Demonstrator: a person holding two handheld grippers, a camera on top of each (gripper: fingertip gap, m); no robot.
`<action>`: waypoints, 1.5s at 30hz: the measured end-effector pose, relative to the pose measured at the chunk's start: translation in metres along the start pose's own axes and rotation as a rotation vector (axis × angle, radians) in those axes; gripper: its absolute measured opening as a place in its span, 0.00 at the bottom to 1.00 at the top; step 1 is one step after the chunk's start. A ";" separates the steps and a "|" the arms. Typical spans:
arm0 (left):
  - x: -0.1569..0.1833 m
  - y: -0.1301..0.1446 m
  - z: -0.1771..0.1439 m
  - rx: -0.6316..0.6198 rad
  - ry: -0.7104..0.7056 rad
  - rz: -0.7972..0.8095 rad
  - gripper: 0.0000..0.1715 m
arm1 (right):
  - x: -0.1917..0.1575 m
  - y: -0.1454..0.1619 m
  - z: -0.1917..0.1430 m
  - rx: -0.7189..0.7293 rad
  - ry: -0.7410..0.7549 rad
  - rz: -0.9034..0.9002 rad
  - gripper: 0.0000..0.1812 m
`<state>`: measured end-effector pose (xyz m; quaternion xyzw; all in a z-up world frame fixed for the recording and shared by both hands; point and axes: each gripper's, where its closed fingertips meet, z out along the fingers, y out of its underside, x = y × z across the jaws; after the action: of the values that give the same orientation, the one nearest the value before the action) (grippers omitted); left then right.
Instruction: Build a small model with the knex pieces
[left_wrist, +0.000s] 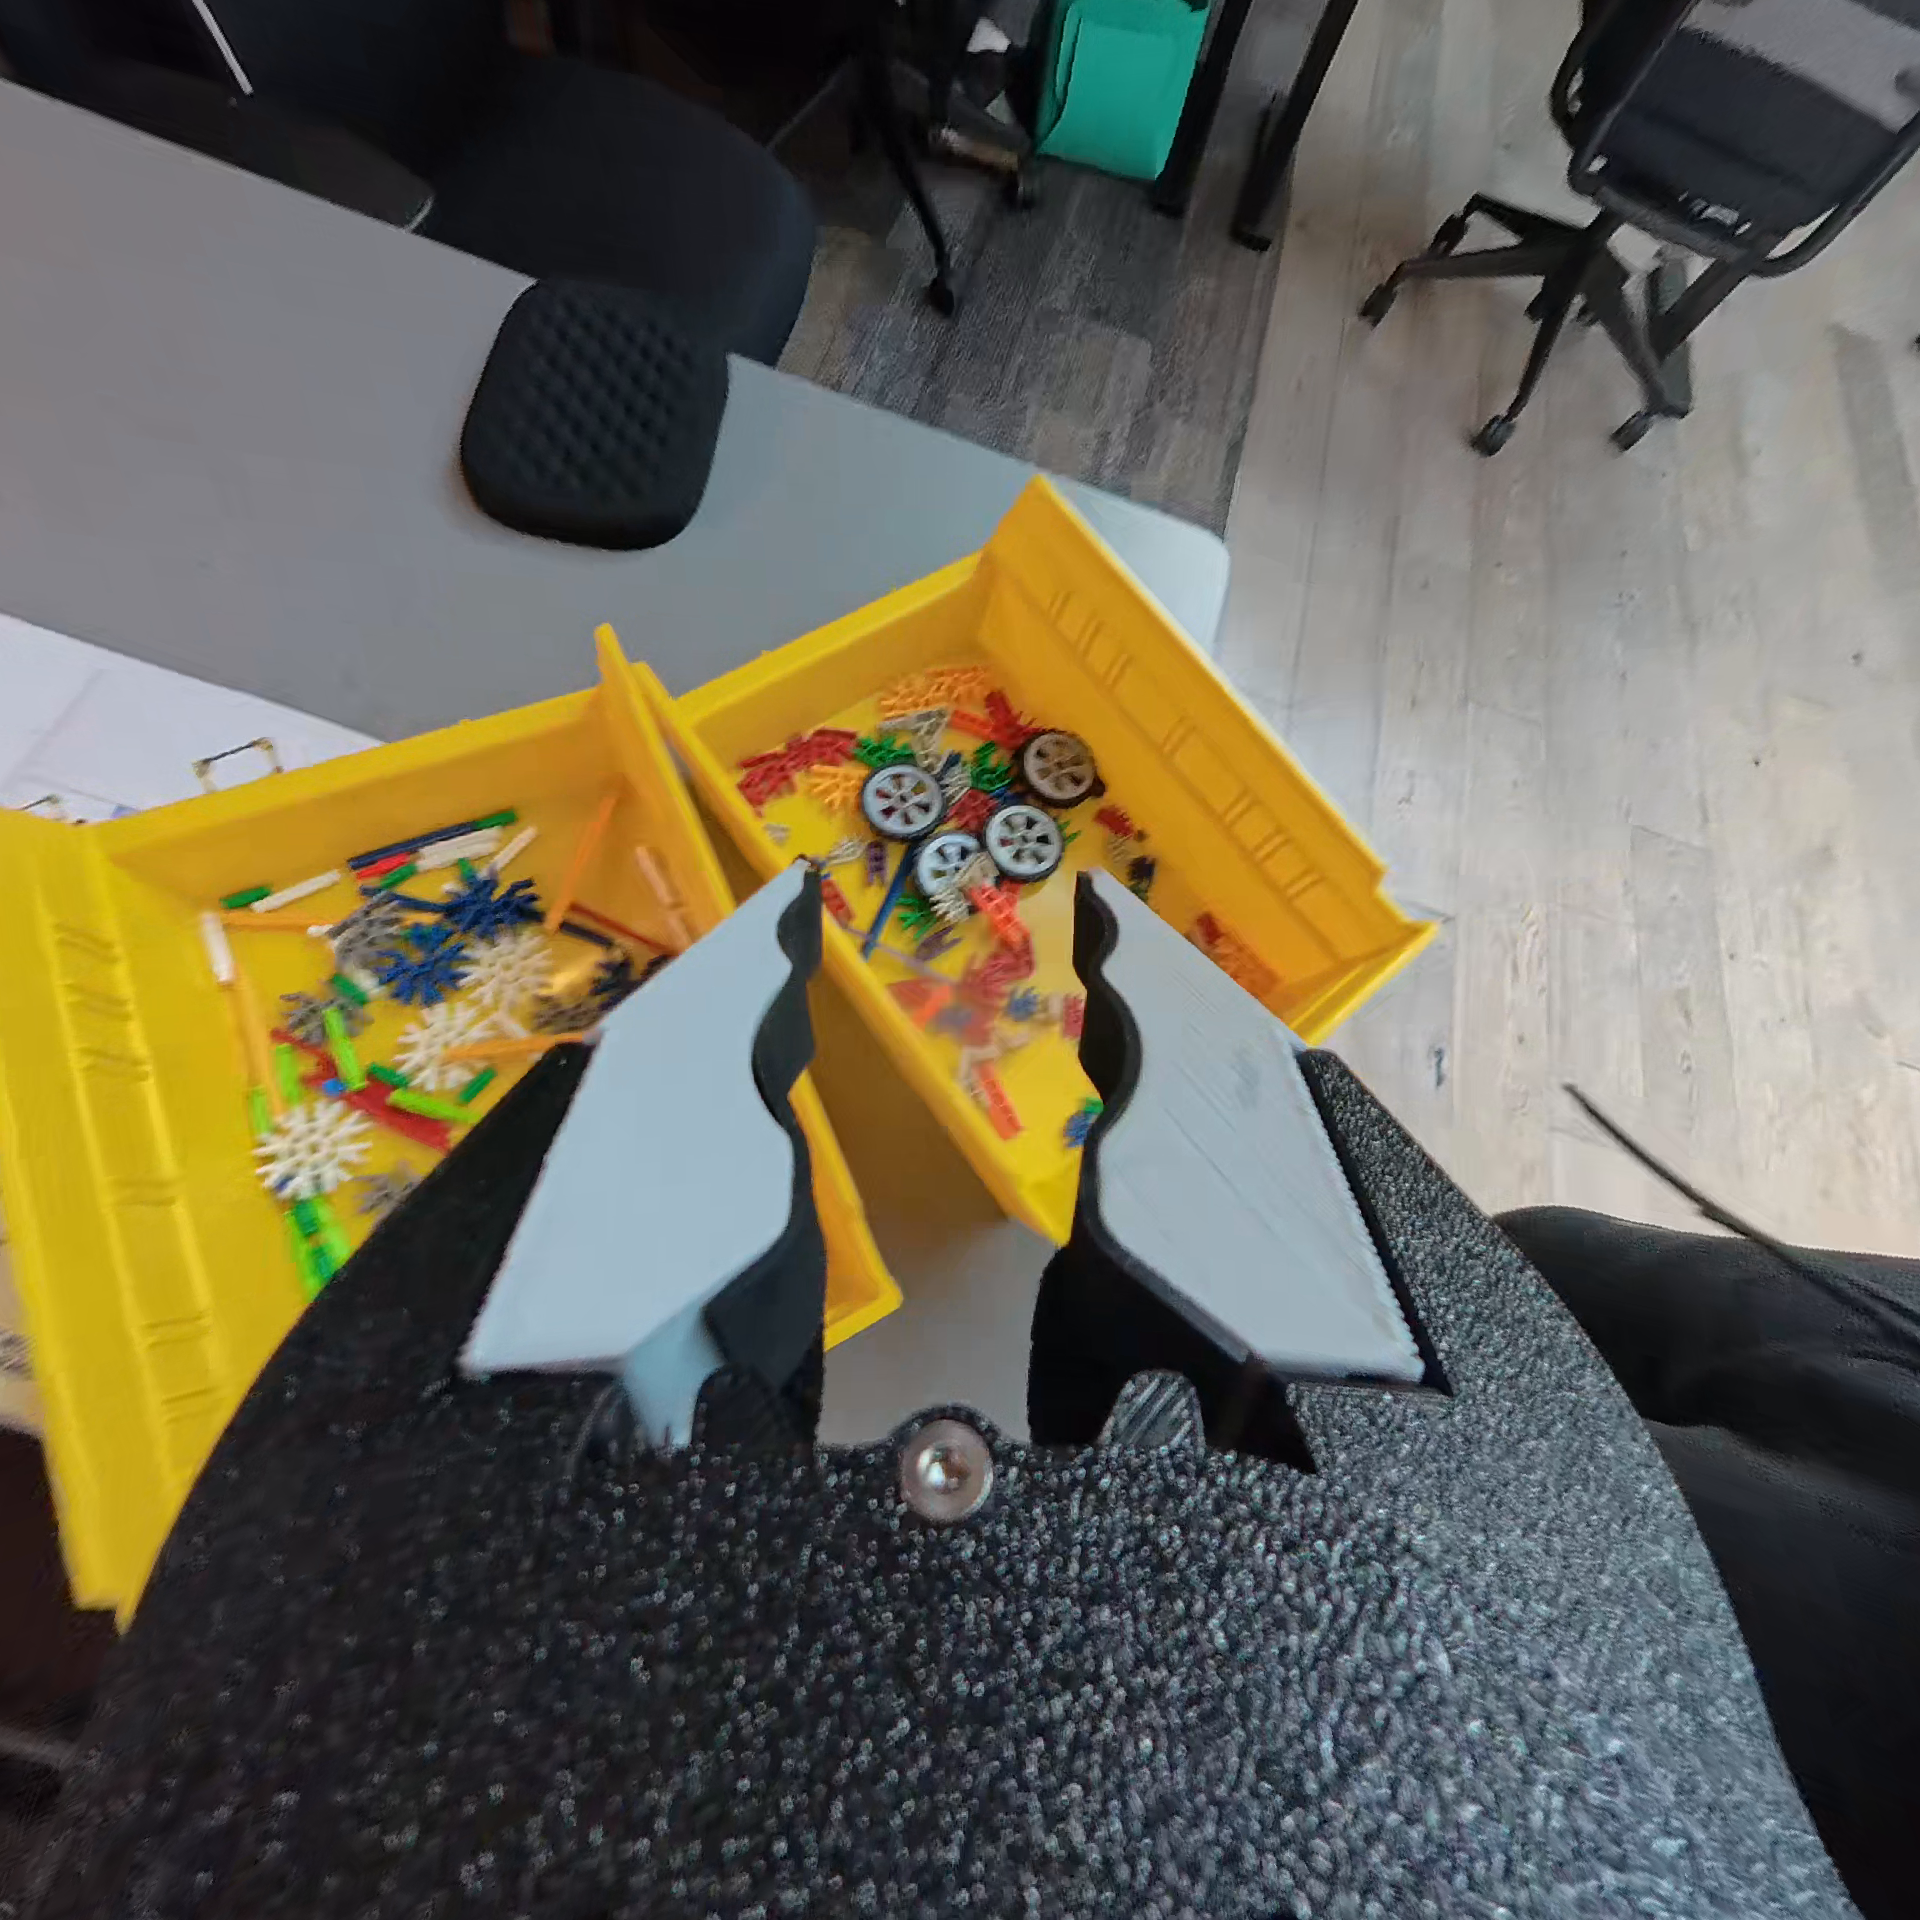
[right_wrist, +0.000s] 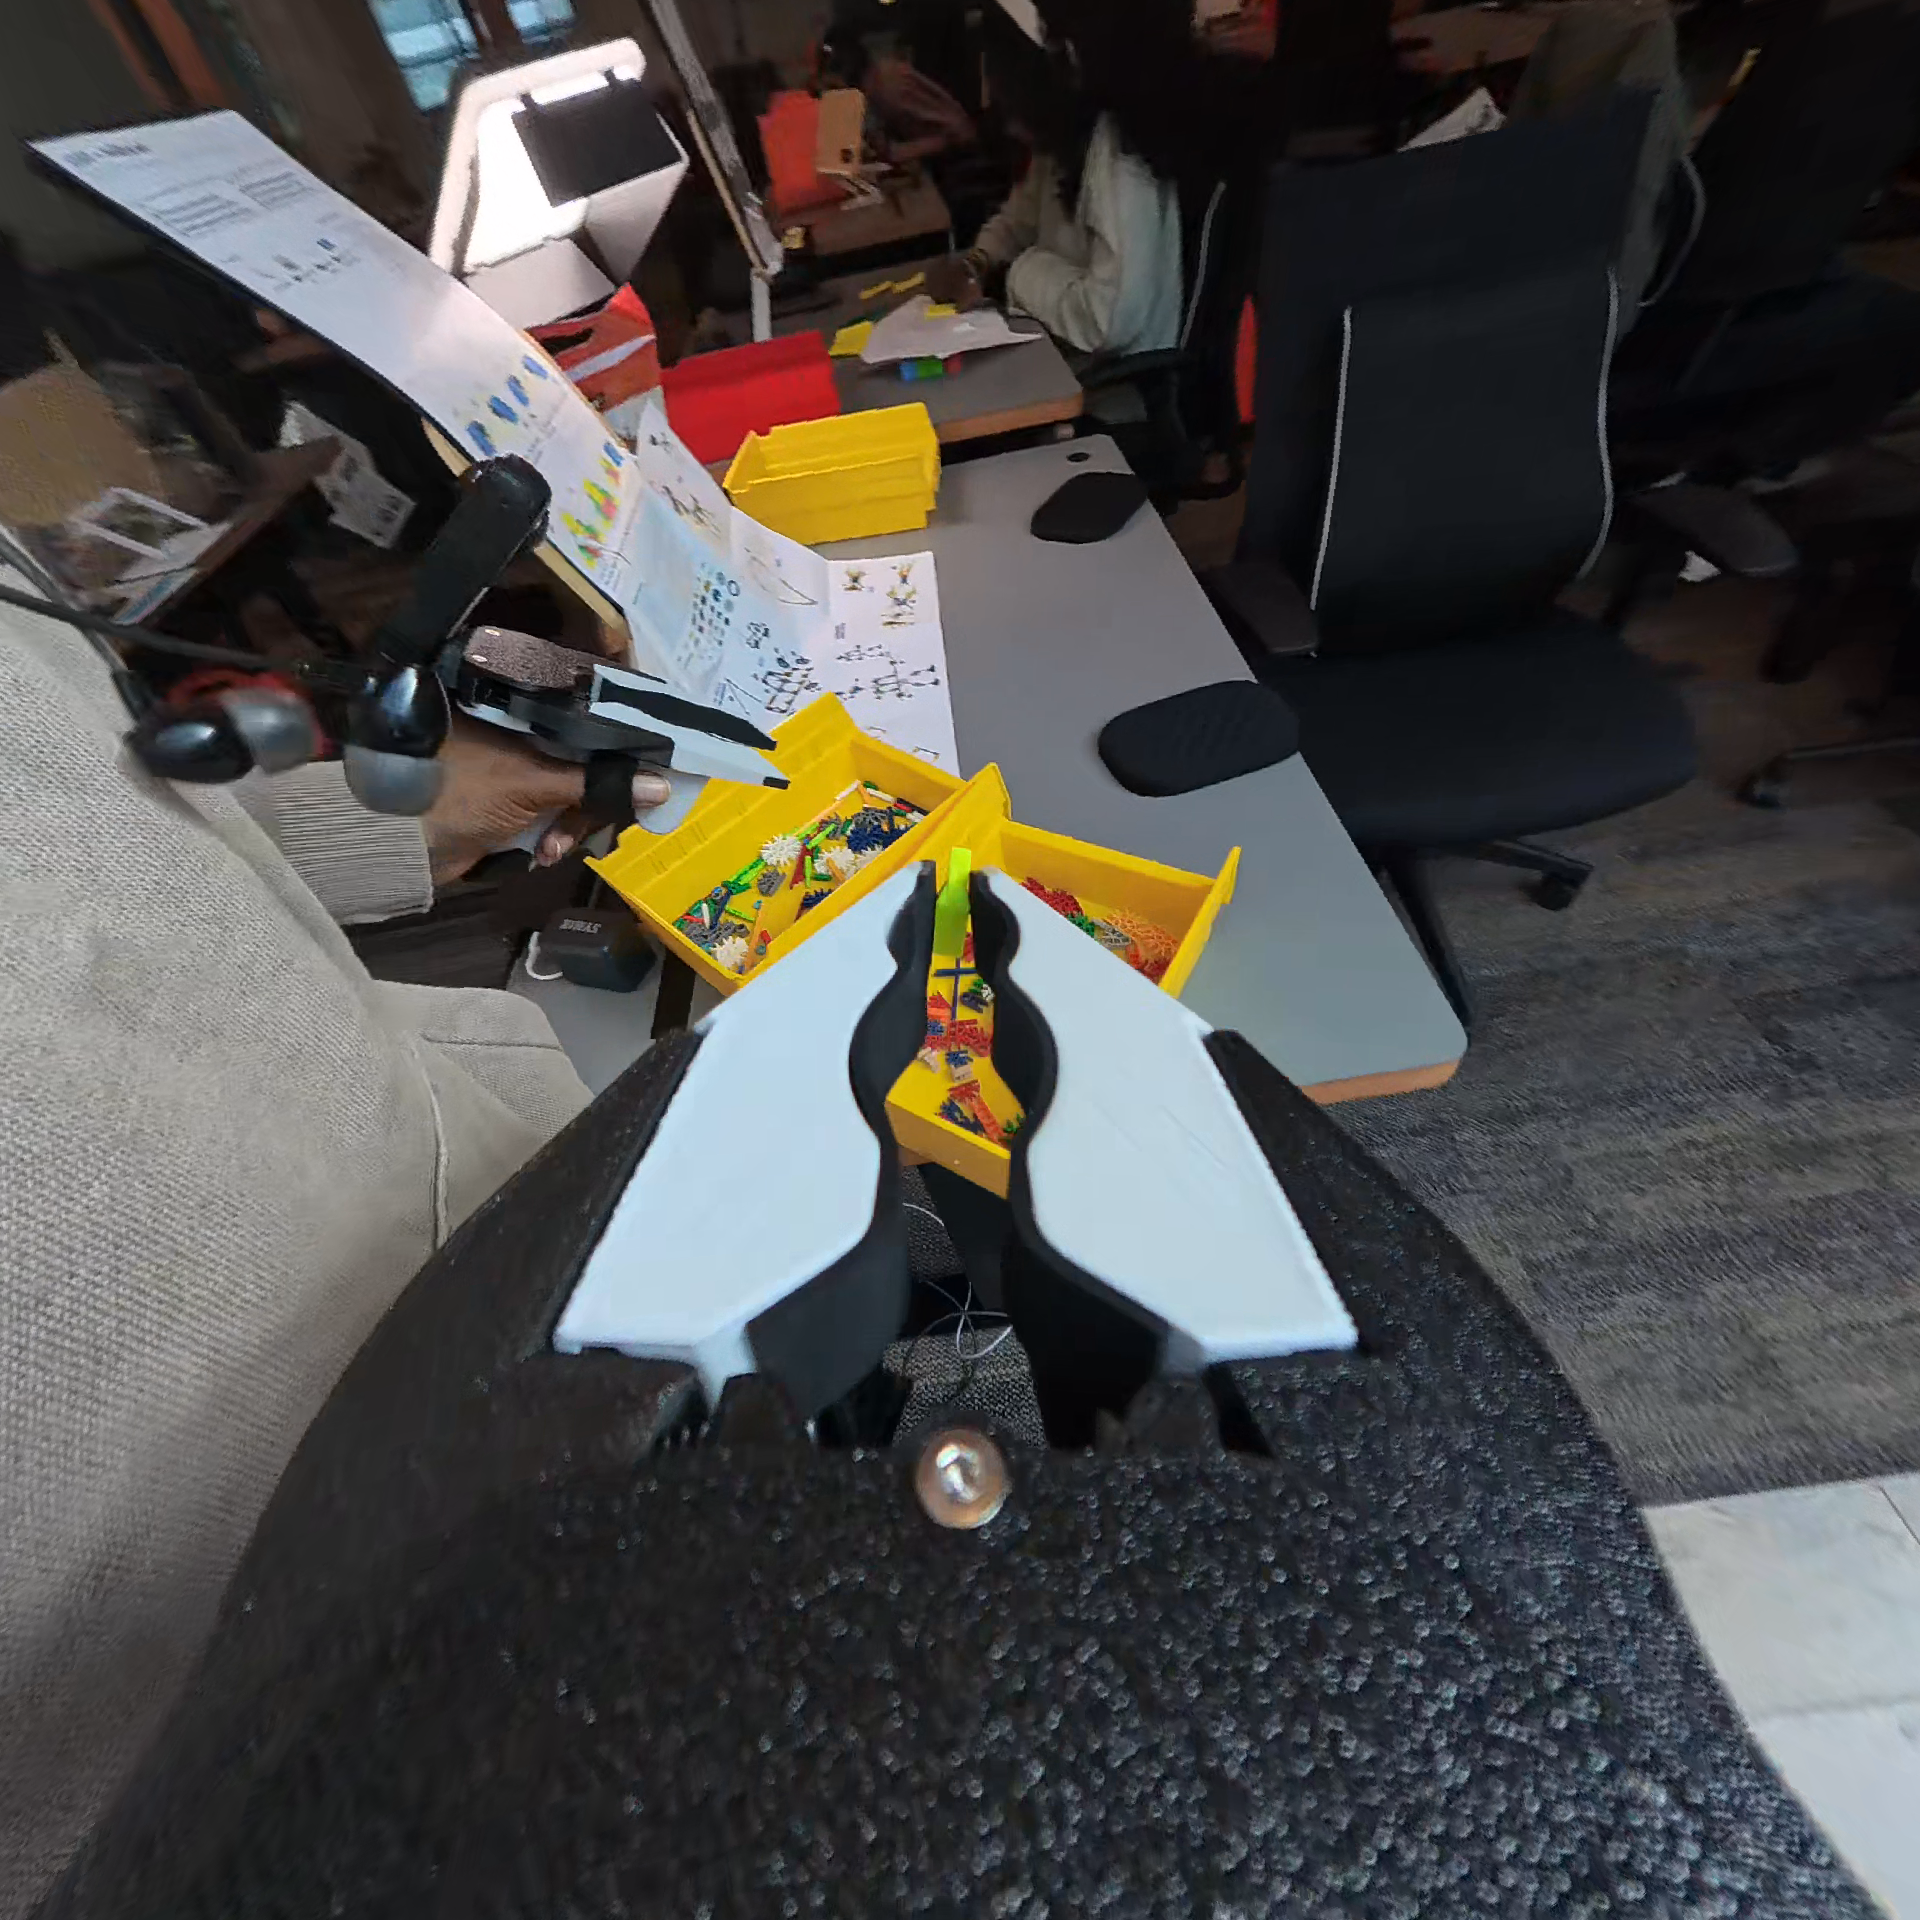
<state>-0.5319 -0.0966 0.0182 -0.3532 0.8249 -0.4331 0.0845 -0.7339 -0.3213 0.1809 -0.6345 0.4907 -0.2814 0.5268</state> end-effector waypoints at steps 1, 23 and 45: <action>0.023 -0.009 0.002 0.029 0.041 -0.018 0.26 | 0.013 -0.002 0.004 0.009 -0.049 -0.004 0.02; 0.318 -0.274 0.082 0.796 0.500 -0.412 0.10 | 0.169 -0.128 0.062 0.011 -1.347 0.206 0.02; 0.083 -0.396 0.202 0.987 0.048 -0.520 0.03 | 0.239 -0.182 0.324 -0.368 -1.787 0.231 0.03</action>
<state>-0.3015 -0.4323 0.2159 -0.4536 0.4115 -0.7826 0.1116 -0.3055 -0.4205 0.2220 -0.6369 -0.0015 0.4503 0.6258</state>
